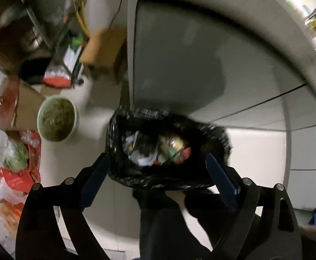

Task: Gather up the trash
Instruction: 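Lower both tools into the black trash bag and open them, then grasp the orange-yellow noodle packet with the right tool, then grasp the white crumpled tissue with the left tool while the right holds the packet, then lower both tools into the black trash bag and open them, then grasp the brown chocolate stick packet with the left tool, then drop the packet into the bag with the left tool while the right grasps the red paper cup, then grasp the orange Tomo juice pouch with the left tool while the right holds the cup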

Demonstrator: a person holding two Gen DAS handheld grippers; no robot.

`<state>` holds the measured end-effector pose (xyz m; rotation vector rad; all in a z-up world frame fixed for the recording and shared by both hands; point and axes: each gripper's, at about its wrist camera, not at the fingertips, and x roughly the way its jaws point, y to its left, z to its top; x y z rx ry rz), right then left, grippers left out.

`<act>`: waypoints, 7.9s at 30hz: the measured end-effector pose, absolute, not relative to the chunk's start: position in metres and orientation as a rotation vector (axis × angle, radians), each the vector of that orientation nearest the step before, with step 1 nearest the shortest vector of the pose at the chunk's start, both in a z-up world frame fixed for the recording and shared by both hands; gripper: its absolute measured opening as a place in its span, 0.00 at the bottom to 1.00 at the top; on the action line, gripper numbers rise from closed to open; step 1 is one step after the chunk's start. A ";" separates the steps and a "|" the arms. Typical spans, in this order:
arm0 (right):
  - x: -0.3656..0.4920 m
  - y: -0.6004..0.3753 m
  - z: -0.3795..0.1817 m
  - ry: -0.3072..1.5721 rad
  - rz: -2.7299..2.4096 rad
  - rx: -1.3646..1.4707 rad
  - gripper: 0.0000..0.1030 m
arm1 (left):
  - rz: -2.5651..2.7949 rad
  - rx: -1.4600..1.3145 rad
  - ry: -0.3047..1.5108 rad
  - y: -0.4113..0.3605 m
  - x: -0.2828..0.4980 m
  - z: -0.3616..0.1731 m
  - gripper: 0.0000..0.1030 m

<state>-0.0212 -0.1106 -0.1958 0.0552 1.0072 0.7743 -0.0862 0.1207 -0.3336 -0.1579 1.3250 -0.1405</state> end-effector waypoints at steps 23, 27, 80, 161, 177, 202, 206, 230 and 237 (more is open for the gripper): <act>0.319 -0.271 -0.205 1.016 0.098 -0.069 0.51 | 0.004 -0.239 1.091 0.080 -0.075 -0.219 0.87; 0.300 -0.289 -0.185 0.983 0.168 0.011 0.39 | -0.072 -0.191 1.046 0.056 -0.045 -0.202 0.87; 0.081 -0.342 -0.095 0.761 0.456 0.300 0.39 | -0.413 -0.344 0.893 0.012 0.189 -0.086 0.04; -0.024 -0.187 -0.183 0.983 0.503 0.206 0.89 | -0.148 0.188 0.909 0.036 0.212 -0.190 0.88; -0.024 -0.190 -0.182 0.979 0.485 0.227 0.89 | -0.329 -0.057 0.802 0.060 0.156 -0.157 0.82; 0.263 0.101 -0.175 0.893 0.498 -0.131 0.93 | -0.139 -0.587 0.742 0.247 -0.127 -0.161 0.55; 0.287 0.125 -0.187 0.868 0.361 -0.256 0.95 | -0.145 -0.672 0.769 0.258 -0.131 -0.193 0.55; 0.301 0.041 -0.153 0.965 0.365 -0.160 0.06 | -0.272 -0.650 0.884 0.234 -0.097 -0.216 0.55; 0.244 -0.034 -0.093 0.867 0.446 -0.026 0.06 | -0.394 -0.544 0.871 0.184 -0.036 -0.183 0.55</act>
